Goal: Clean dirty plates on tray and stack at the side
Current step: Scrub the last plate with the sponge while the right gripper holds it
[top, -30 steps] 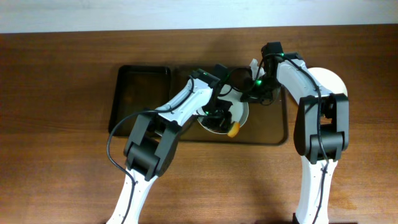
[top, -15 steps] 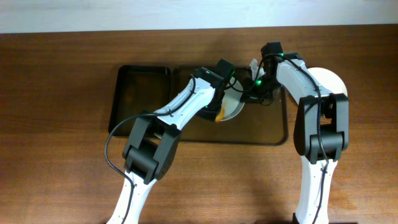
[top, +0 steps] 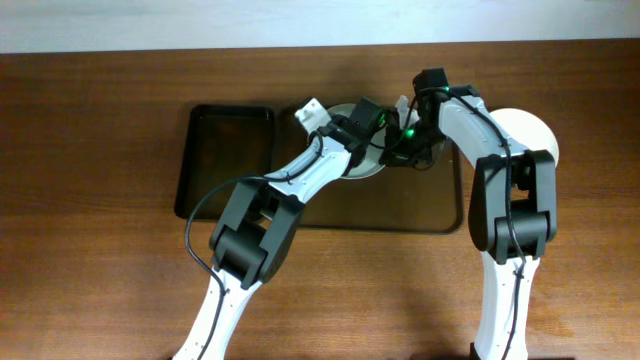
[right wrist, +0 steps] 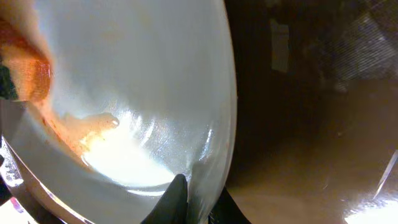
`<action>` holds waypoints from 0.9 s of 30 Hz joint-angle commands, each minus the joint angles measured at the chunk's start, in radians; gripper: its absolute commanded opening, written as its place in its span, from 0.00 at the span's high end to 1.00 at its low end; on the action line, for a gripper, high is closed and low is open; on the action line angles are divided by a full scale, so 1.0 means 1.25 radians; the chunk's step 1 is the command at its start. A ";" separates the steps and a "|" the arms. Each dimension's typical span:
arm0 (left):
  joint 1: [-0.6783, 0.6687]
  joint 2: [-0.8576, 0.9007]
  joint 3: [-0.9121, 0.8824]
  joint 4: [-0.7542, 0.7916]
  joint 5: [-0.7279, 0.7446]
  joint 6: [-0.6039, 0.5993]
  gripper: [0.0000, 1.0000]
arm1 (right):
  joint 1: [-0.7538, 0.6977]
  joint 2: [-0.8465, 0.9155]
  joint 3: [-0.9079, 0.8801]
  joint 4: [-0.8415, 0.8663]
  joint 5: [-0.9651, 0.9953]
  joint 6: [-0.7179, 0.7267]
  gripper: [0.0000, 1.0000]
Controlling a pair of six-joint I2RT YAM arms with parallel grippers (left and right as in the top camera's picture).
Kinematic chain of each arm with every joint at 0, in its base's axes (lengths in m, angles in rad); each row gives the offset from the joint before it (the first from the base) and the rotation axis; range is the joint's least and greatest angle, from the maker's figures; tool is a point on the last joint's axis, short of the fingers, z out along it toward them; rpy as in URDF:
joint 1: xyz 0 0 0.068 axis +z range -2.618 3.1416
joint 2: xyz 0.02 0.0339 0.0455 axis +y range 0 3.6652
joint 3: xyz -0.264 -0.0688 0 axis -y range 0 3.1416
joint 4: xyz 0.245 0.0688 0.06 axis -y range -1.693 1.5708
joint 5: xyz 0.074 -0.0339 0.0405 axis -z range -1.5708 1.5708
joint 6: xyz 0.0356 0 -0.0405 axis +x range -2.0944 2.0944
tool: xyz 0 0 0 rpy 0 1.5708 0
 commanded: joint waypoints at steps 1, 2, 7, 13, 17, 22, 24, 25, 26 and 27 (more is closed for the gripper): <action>0.020 0.042 -0.017 0.011 -0.014 0.117 1.00 | -0.011 0.020 -0.022 -0.009 0.068 -0.020 0.88; 0.020 0.042 -0.015 0.002 0.015 0.118 1.00 | -0.011 0.020 -0.022 -0.009 0.068 -0.020 0.88; 0.033 0.036 -0.013 -0.190 0.419 -0.007 1.00 | -0.011 0.020 -0.022 -0.009 0.068 -0.020 0.88; 0.121 0.032 0.013 -0.357 0.797 -0.046 1.00 | -0.011 0.020 -0.022 -0.005 0.054 -0.020 0.87; 0.129 0.032 0.020 -0.355 0.775 -0.023 1.00 | -0.012 0.019 -0.022 0.054 -0.022 -0.005 0.80; 0.129 0.027 0.040 -0.356 0.667 0.018 1.00 | -0.009 0.020 -0.022 0.101 -0.001 0.021 0.94; 0.129 0.026 0.045 -0.355 0.619 0.034 1.00 | -0.010 0.020 -0.022 0.079 0.009 0.031 0.96; 0.129 0.026 0.052 -0.355 0.568 0.055 1.00 | -0.010 0.019 -0.022 0.051 0.009 0.031 0.96; 0.128 0.026 0.059 -0.349 0.516 0.080 1.00 | -0.010 0.020 -0.022 0.025 0.012 0.031 0.96; 0.126 0.026 0.061 -0.336 0.457 0.107 1.00 | -0.009 0.020 -0.023 0.013 0.026 0.031 0.96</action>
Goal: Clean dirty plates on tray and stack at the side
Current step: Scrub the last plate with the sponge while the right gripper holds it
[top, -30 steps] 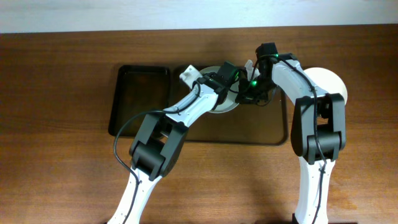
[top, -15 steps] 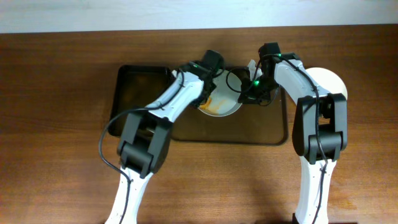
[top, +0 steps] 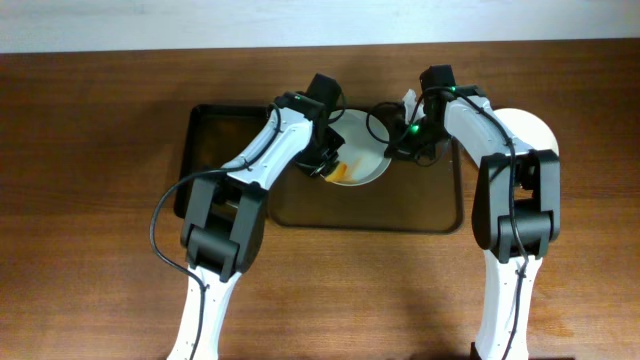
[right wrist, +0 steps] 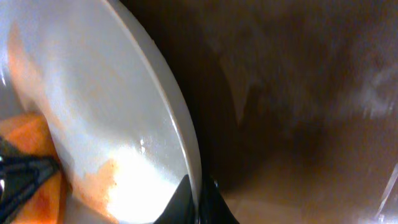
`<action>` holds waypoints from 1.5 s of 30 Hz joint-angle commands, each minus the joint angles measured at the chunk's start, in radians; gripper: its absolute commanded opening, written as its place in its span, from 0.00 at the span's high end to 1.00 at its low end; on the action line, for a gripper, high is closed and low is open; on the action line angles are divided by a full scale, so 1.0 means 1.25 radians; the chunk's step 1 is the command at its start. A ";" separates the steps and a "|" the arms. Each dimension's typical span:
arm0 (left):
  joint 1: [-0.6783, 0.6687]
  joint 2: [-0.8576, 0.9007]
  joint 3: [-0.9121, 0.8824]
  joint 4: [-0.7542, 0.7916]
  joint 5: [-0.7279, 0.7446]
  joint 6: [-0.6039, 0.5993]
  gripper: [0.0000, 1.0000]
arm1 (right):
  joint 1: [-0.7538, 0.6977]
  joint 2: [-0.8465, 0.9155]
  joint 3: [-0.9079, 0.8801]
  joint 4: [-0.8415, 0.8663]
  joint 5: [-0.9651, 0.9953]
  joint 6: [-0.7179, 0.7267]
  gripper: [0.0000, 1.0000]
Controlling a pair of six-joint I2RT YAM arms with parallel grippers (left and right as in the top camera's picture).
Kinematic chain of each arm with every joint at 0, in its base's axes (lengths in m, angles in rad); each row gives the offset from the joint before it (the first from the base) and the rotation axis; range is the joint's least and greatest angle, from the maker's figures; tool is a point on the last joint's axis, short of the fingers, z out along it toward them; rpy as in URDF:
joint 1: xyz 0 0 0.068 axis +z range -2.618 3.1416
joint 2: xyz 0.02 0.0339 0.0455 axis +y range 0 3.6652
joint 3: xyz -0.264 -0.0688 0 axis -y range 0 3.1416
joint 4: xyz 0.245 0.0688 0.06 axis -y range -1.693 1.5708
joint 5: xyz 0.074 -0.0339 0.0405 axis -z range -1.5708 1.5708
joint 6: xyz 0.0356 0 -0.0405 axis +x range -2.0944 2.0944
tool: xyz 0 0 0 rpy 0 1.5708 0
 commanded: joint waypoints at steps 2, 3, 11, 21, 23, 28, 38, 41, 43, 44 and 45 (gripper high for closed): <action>-0.008 0.068 -0.014 0.056 -0.306 0.122 1.00 | 0.005 0.017 -0.031 -0.035 0.040 -0.007 0.96; -0.016 0.068 -0.014 0.070 -0.368 0.123 1.00 | 0.005 0.017 -0.035 -0.032 0.040 -0.007 0.96; -0.054 0.069 -0.015 0.284 -0.446 0.372 1.00 | 0.005 0.016 -0.036 -0.029 0.041 -0.007 0.96; -0.044 0.069 -0.015 0.306 0.057 0.565 1.00 | 0.005 0.017 -0.036 -0.026 0.041 -0.013 0.96; -0.025 0.069 -0.015 0.265 0.170 0.525 1.00 | 0.005 0.017 -0.036 -0.026 0.041 -0.013 0.96; 0.029 0.068 -0.014 0.144 0.100 0.372 1.00 | 0.005 0.017 -0.036 -0.026 0.041 -0.013 0.96; -0.040 0.018 -0.014 0.028 -0.344 0.235 1.00 | 0.005 0.017 -0.036 -0.023 0.041 -0.013 0.96; -0.096 0.018 -0.016 -0.028 -0.380 0.077 1.00 | 0.005 0.017 -0.036 -0.023 0.041 -0.013 0.96; -0.124 0.018 -0.020 -0.048 -0.334 0.046 1.00 | 0.005 0.017 -0.036 -0.023 0.041 -0.013 0.96; -0.135 0.018 -0.022 -0.054 -0.288 0.046 1.00 | 0.005 0.016 -0.036 -0.023 0.041 -0.013 0.96; -0.141 0.018 -0.022 -0.054 -0.255 0.046 1.00 | 0.005 0.017 -0.036 -0.023 0.040 -0.013 0.96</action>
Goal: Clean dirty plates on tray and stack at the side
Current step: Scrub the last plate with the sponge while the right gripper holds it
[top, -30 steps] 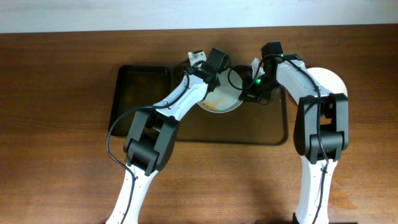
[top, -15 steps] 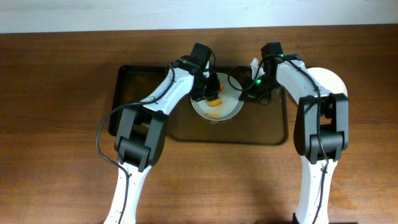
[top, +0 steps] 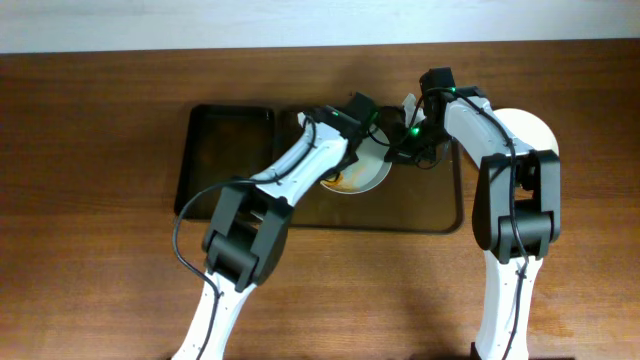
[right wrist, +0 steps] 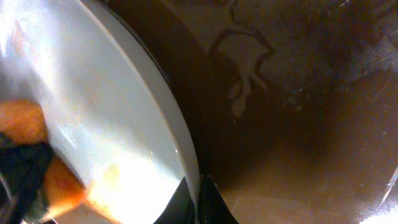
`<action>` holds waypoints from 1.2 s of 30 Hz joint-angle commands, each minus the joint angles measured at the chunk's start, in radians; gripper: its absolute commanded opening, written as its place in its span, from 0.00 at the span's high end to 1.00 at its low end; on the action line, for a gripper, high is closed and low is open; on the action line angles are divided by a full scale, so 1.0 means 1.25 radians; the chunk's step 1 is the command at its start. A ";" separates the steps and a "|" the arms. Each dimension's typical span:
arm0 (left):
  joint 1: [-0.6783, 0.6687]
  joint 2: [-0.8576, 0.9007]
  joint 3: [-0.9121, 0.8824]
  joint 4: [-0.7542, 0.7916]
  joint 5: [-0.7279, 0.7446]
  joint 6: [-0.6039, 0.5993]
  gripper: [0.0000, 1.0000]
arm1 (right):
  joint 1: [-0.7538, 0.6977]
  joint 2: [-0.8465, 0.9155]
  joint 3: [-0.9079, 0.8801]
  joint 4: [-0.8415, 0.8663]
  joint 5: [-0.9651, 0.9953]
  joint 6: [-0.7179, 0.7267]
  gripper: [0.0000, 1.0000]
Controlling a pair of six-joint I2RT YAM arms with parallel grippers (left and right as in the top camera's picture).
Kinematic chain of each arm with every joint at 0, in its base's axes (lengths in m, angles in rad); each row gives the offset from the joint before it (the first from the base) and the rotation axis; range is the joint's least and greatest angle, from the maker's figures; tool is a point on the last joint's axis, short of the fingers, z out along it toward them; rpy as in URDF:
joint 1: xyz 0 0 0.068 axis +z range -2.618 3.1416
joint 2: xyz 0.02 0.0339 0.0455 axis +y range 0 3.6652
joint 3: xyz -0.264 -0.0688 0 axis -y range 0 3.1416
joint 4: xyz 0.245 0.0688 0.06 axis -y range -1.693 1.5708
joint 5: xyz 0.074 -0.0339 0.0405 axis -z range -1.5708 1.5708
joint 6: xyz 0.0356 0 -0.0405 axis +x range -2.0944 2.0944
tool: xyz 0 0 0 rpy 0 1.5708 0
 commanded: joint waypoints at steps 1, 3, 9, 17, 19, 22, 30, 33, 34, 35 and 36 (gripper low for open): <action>-0.026 0.012 -0.028 -0.017 0.117 -0.056 1.00 | 0.005 0.020 -0.029 -0.006 0.040 -0.008 0.96; -0.023 0.012 -0.028 0.012 0.151 -0.056 1.00 | 0.005 0.020 -0.029 -0.006 0.040 -0.008 0.96; 0.036 0.014 -0.028 0.131 0.169 -0.056 1.00 | 0.005 0.020 -0.029 -0.006 0.040 -0.008 0.96; 0.069 0.015 -0.029 0.163 -0.087 0.167 1.00 | 0.005 0.020 -0.029 -0.006 0.041 -0.008 0.95; 0.069 0.015 -0.029 0.152 0.065 0.316 1.00 | 0.005 0.020 -0.029 -0.006 0.040 -0.008 0.96; 0.070 0.015 -0.028 0.071 0.287 0.450 1.00 | 0.005 0.020 -0.029 -0.006 0.040 -0.008 0.95; 0.136 -0.049 0.005 0.061 0.612 0.616 1.00 | 0.005 0.020 -0.029 -0.006 0.040 -0.008 0.95; 0.169 -0.067 0.039 0.064 0.750 0.681 1.00 | 0.005 0.020 -0.029 -0.005 0.040 -0.008 0.95; 0.186 -0.075 0.057 0.064 0.826 0.703 1.00 | 0.005 0.020 -0.029 -0.005 0.040 -0.008 0.95; 0.200 -0.086 0.075 0.063 0.842 0.706 1.00 | 0.005 0.020 -0.029 -0.005 0.034 -0.008 0.95; 0.208 -0.097 0.087 0.063 0.841 0.706 1.00 | 0.005 0.020 -0.029 -0.005 0.033 -0.008 0.95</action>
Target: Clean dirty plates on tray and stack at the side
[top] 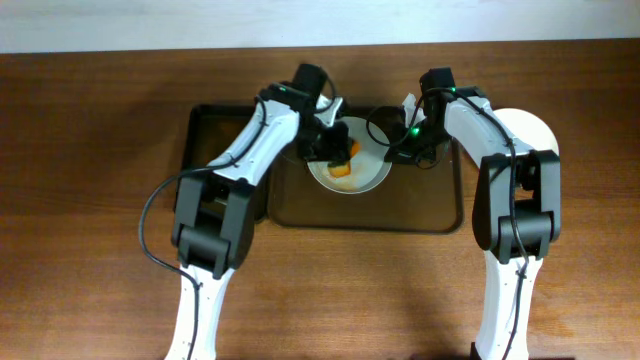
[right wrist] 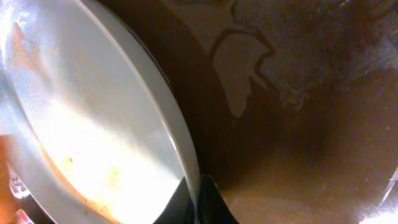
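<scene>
A white plate (top: pixel 368 178) smeared with orange rests tilted on the brown tray (top: pixel 420 205). My right gripper (top: pixel 397 150) is shut on the plate's right rim. In the right wrist view the rim runs down between the gripper's (right wrist: pixel 198 202) two dark fingers. The plate's face (right wrist: pixel 93 118) fills the left, with faint orange specks low down. My left gripper (top: pixel 333 148) is over the left half of the plate, shut on an orange sponge (top: pixel 343 168) that presses on the plate's face.
An empty black tray (top: pixel 225 150) lies to the left of the brown one. A clean white plate (top: pixel 535 135) sits on the table at the right, partly under my right arm. Wet streaks mark the brown tray's floor (right wrist: pixel 249 81).
My left gripper and the sponge have moved from the plate's far right part to its left-middle. The sponge has nearly left the right wrist view. The right gripper holds the rim as before.
The right gripper has held the plate's rim throughout. The left gripper with the sponge was at the plate's far right, then at its left side, then far right again, and now left of middle. The orange smear on the plate looks fainter.
</scene>
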`<action>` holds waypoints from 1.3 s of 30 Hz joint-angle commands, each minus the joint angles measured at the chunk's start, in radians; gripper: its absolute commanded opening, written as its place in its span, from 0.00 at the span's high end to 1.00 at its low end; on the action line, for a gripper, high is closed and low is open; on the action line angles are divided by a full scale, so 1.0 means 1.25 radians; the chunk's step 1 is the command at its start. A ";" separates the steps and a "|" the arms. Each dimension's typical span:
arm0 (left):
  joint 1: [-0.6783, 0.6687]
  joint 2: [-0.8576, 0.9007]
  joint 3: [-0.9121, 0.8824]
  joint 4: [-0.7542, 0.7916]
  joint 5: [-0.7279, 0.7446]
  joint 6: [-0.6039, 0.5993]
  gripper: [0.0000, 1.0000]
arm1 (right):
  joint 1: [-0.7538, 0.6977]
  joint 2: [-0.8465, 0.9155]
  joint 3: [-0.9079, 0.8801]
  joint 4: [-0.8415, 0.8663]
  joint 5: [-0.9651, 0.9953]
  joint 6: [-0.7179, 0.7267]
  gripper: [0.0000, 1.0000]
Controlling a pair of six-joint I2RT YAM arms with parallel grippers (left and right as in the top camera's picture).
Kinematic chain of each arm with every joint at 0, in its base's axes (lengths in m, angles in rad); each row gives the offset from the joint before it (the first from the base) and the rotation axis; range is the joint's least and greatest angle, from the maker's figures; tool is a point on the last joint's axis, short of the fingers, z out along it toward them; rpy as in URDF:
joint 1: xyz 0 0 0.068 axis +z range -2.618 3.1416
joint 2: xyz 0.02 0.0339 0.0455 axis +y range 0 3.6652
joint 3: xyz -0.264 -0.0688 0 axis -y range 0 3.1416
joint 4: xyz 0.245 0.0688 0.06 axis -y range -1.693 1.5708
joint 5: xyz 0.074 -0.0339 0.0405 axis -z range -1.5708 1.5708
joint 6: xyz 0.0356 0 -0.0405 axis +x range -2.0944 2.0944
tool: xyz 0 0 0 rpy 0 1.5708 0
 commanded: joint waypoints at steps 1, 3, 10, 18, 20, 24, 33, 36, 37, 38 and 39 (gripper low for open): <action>0.050 -0.094 0.081 0.001 0.122 0.053 1.00 | 0.005 0.020 -0.028 -0.005 0.032 -0.008 0.95; 0.080 -0.143 0.137 -0.027 0.040 0.053 1.00 | 0.005 0.020 -0.028 0.020 0.032 -0.006 0.91; 0.108 -0.173 0.163 -0.184 -0.292 0.053 1.00 | 0.047 0.020 -0.029 0.084 0.097 0.034 0.96; 0.133 -0.145 0.163 -0.198 -0.361 0.053 1.00 | 0.045 -0.151 -0.027 -0.065 0.210 0.038 0.96; 0.152 -0.137 0.163 -0.197 -0.361 0.053 1.00 | 0.057 -0.259 -0.027 -0.103 0.369 0.078 0.96; 0.187 -0.132 0.163 -0.194 -0.361 0.053 1.00 | 0.136 -0.383 -0.027 -0.169 0.724 0.159 0.96; 0.193 -0.132 0.163 -0.195 -0.361 0.053 1.00 | 0.445 -0.398 -0.028 -0.266 1.375 0.328 0.96; 0.198 -0.132 0.163 -0.195 -0.361 0.044 1.00 | 0.513 -0.398 -0.028 -0.286 1.532 0.327 0.96; 0.203 -0.132 0.163 -0.196 -0.360 0.040 1.00 | 0.539 -0.398 -0.028 -0.295 1.596 0.327 0.96; 0.204 -0.132 0.163 -0.198 -0.360 0.032 1.00 | 0.554 -0.398 -0.028 -0.298 1.629 0.327 0.96; 0.204 -0.132 0.163 -0.198 -0.360 0.032 1.00 | 0.564 -0.398 -0.027 -0.299 1.644 0.328 0.96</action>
